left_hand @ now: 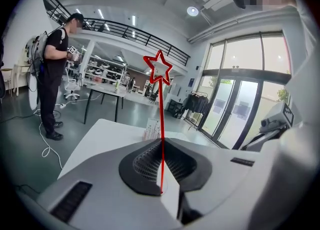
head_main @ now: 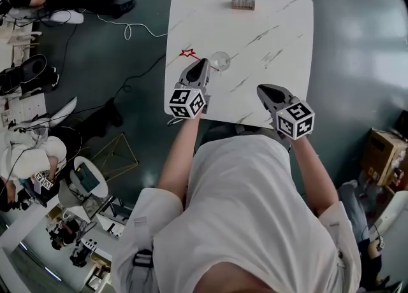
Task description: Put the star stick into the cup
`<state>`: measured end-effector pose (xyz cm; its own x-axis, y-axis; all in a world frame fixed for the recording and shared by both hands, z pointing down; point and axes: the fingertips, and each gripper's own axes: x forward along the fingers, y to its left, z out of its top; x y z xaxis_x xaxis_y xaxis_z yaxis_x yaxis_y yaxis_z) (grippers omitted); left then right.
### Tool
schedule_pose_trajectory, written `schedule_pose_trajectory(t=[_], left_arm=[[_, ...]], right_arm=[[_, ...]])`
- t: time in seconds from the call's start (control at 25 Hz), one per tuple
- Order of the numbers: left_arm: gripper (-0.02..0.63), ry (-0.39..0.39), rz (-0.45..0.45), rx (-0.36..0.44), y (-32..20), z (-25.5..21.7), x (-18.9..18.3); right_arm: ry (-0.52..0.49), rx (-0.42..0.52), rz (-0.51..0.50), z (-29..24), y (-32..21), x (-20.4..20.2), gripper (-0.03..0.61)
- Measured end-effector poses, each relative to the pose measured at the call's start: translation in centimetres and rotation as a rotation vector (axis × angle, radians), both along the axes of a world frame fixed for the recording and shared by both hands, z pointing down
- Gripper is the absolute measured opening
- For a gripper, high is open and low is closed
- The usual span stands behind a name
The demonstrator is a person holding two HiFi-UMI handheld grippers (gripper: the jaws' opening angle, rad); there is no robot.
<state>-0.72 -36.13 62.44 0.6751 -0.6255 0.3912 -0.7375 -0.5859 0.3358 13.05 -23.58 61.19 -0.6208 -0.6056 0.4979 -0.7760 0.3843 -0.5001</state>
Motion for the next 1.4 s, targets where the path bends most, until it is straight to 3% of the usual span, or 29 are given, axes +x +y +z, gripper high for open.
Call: schedule_pose_trajectory(t=[0.52, 0.92, 1.2, 1.4], left_arm=[[0.021, -0.008, -0.065, -0.077, -1.8, 6.9, 0.2], [0.025, -0.029, 0.055, -0.149, 0.0, 10.2, 1.0], [0.137, -0.019, 0.051, -0.217, 0.4, 11.0, 0.1], [0.181, -0.023, 0.027, -0.264, 0.8, 11.7, -1.4]], right_arm=[[0.017, -0.051, 0.058, 1.1, -0.8, -2.2, 0.026], [0.051, -0.092, 0.048, 2.1, 0.6, -3.6, 0.026], [0.07, -0.071, 0.014, 1.5, 0.4, -5.2, 0.028], [0.079, -0.062, 0.002, 1.0, 0.7, -5.7, 0.027]])
